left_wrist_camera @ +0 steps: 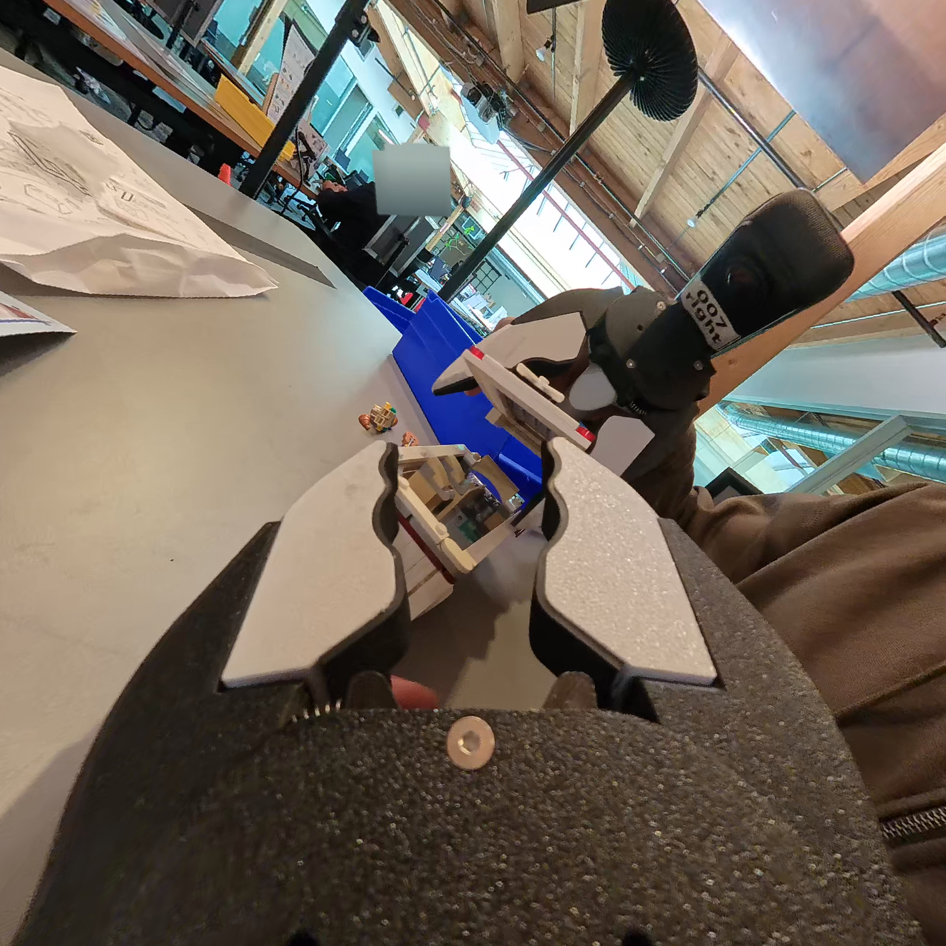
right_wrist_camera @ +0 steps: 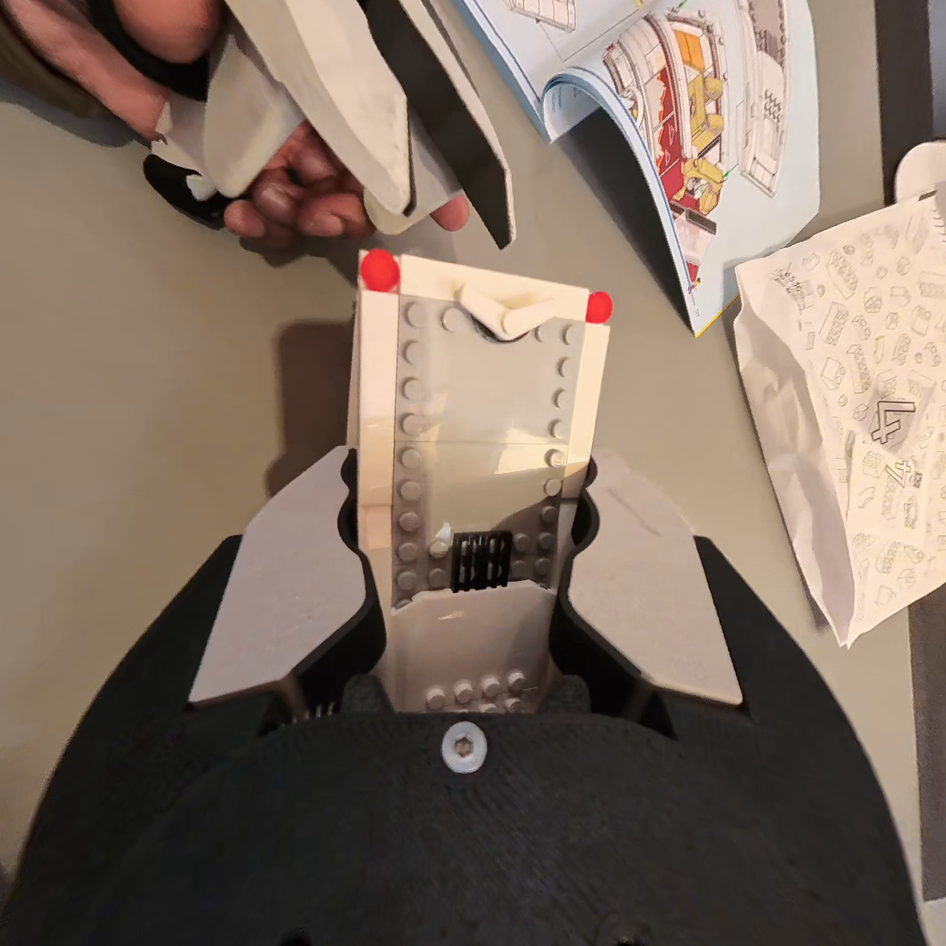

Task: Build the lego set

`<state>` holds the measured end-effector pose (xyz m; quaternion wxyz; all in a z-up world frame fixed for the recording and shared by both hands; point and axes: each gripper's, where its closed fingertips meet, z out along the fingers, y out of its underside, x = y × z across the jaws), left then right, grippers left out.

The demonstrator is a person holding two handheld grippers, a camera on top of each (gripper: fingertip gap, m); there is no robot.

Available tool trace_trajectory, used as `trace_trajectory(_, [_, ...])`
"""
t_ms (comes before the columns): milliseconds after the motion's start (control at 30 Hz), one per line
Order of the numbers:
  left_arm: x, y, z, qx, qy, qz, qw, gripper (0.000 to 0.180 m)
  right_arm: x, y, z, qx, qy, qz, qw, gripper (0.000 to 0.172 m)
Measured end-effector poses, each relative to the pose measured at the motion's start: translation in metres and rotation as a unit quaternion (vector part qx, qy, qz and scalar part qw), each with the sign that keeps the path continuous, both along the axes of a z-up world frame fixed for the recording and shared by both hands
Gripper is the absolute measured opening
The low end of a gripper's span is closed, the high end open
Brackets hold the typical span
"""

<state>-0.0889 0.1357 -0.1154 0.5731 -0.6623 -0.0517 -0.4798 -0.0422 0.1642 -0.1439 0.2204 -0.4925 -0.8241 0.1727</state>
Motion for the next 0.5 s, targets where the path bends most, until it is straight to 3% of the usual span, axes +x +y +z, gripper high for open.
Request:
trace_trajectory(300, [-0.011,-0.007,0.000,-0.002,0.004,0.013,1.000,0.052,-0.004,0.002,0.022,-0.082,-0.019,-0.032,0.996,0.081])
trace_trajectory(500, [-0.011,-0.012,0.006,0.005,0.007,0.011,1.000,0.052,-0.003,-0.001,0.018,-0.062,-0.039,-0.043,0.996,0.081])
